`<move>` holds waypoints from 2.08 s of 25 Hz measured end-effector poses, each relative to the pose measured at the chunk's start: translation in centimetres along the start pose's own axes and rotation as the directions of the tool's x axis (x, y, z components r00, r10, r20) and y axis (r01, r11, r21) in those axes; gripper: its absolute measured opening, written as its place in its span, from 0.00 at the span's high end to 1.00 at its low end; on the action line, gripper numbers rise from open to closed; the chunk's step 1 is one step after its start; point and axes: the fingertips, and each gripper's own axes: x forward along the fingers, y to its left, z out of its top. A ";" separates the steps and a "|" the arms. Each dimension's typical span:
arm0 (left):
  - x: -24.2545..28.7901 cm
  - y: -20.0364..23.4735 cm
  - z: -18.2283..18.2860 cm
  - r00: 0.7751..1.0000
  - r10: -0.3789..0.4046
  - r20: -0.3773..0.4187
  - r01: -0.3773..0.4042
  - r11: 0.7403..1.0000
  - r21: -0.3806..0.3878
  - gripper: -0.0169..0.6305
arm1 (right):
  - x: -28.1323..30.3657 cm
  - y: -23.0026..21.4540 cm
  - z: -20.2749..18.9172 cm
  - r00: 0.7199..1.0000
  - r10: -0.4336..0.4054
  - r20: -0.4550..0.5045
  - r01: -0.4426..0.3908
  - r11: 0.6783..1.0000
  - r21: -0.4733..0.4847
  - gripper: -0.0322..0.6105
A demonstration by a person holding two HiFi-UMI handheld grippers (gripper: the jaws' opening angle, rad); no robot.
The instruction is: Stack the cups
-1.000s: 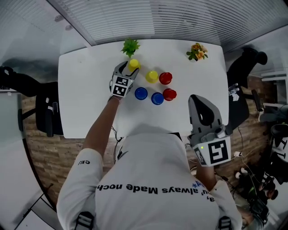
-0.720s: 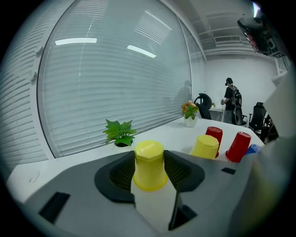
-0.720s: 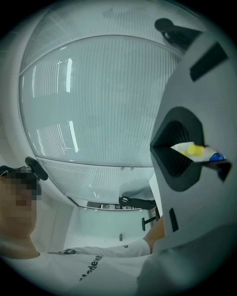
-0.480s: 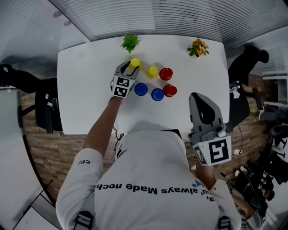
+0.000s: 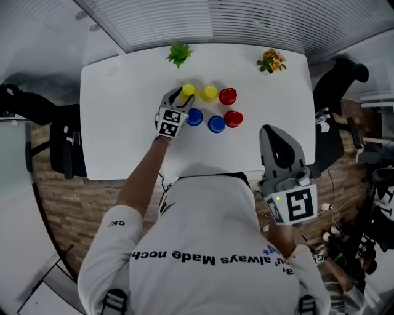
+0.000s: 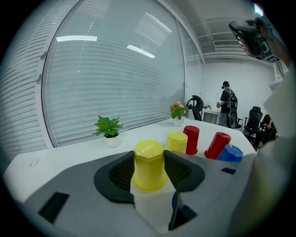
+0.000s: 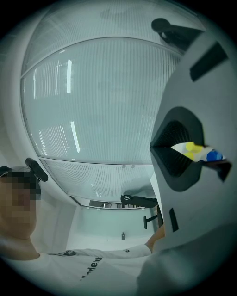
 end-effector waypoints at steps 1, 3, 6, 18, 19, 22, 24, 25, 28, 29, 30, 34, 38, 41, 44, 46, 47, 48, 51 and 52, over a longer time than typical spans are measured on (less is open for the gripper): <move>0.0 -0.1 -0.1 1.000 -0.003 -0.001 0.003 1.000 -0.005 0.64 | -0.1 0.0 -0.1 1.000 -0.001 0.000 0.001 1.000 0.000 0.94; -0.2 -0.3 -0.3 1.000 -0.011 -0.004 0.011 1.000 -0.018 0.63 | -0.4 0.0 -0.1 1.000 -0.002 -0.001 0.002 1.000 0.000 0.94; -0.8 -0.5 -0.2 1.000 -0.011 0.004 0.011 0.999 -0.034 0.60 | -0.6 0.2 -0.2 1.000 0.002 0.005 -0.002 1.000 0.001 0.94; -8.2 -2.6 1.8 0.994 -0.007 0.112 0.019 0.995 -0.102 0.58 | 0.2 1.6 0.1 0.998 0.059 0.026 -0.059 0.998 -0.003 0.94; -8.6 -3.3 1.7 0.993 -0.019 0.116 0.031 0.994 -0.105 0.58 | 0.3 1.7 0.2 0.998 0.063 0.027 -0.063 0.998 -0.005 0.94; -8.8 -5.3 1.1 0.993 -0.055 0.105 0.064 0.994 -0.086 0.55 | 0.5 1.9 0.4 0.997 0.073 0.030 -0.073 0.997 -0.010 0.94; -8.4 -6.4 0.1 0.994 -0.071 0.082 0.077 0.994 -0.074 0.55 | 0.6 1.9 0.5 0.997 0.076 0.031 -0.076 0.997 -0.014 0.94; -8.0 -6.7 -0.4 0.995 -0.077 0.071 0.082 0.994 -0.071 0.54 | 0.6 1.9 0.6 0.997 0.076 0.031 -0.076 0.997 -0.016 0.94; -6.8 -7.4 -1.6 0.995 -0.083 0.049 0.086 0.994 -0.061 0.54 | 0.6 1.9 0.7 0.997 0.074 0.027 -0.073 0.997 -0.023 0.94; -6.3 -7.6 -1.9 0.996 -0.083 0.041 0.086 0.995 -0.059 0.54 | 0.6 1.8 0.6 0.997 0.072 0.024 -0.071 0.997 -0.024 0.94; -5.9 -7.7 -2.3 0.996 -0.083 0.032 0.085 0.995 -0.056 0.54 | 0.6 1.8 0.6 0.997 0.069 0.022 -0.069 0.997 -0.026 0.94; -4.8 -7.9 -3.6 0.998 -0.061 -0.002 0.061 0.997 -0.043 0.54 | 0.4 1.3 0.4 0.998 0.054 0.014 -0.054 0.998 -0.024 0.94; -5.0 -7.8 -3.3 0.999 -0.041 0.010 0.041 0.998 -0.036 0.59 | 0.2 0.7 0.3 0.999 0.042 0.012 -0.042 0.999 -0.017 0.94; -5.7 -8.0 -2.2 0.999 -0.042 0.029 0.043 0.998 -0.038 0.59 | 0.3 0.4 0.3 0.999 0.037 0.016 -0.037 0.999 -0.014 0.94; -6.5 -7.8 0.0 0.998 -0.029 0.064 0.033 0.998 -0.049 0.59 | 0.5 0.3 0.6 0.999 0.040 0.025 -0.039 0.999 -0.012 0.94; -6.8 -7.5 1.8 0.996 -0.019 0.090 0.024 0.998 -0.057 0.59 | 0.6 0.2 0.7 0.999 0.042 0.030 -0.041 0.999 -0.009 0.94; -6.8 -7.4 2.7 0.995 -0.016 0.101 0.022 0.998 -0.058 0.59 | 0.6 0.1 0.7 0.999 0.042 0.032 -0.041 0.999 -0.008 0.94; -6.8 -7.2 3.6 0.994 -0.014 0.113 0.021 0.998 -0.057 0.59 | 0.7 0.0 0.8 0.999 0.042 0.034 -0.041 0.999 -0.007 0.94; -6.1 -6.6 5.9 0.990 -0.008 0.139 0.016 0.998 -0.055 0.59 | 1.0 -0.1 0.9 0.998 0.041 0.038 -0.041 0.999 -0.004 0.94; -5.8 -6.3 6.5 0.990 -0.006 0.144 0.014 0.998 -0.054 0.59 | 1.0 -0.2 0.9 0.998 0.041 0.038 -0.041 0.999 -0.004 0.94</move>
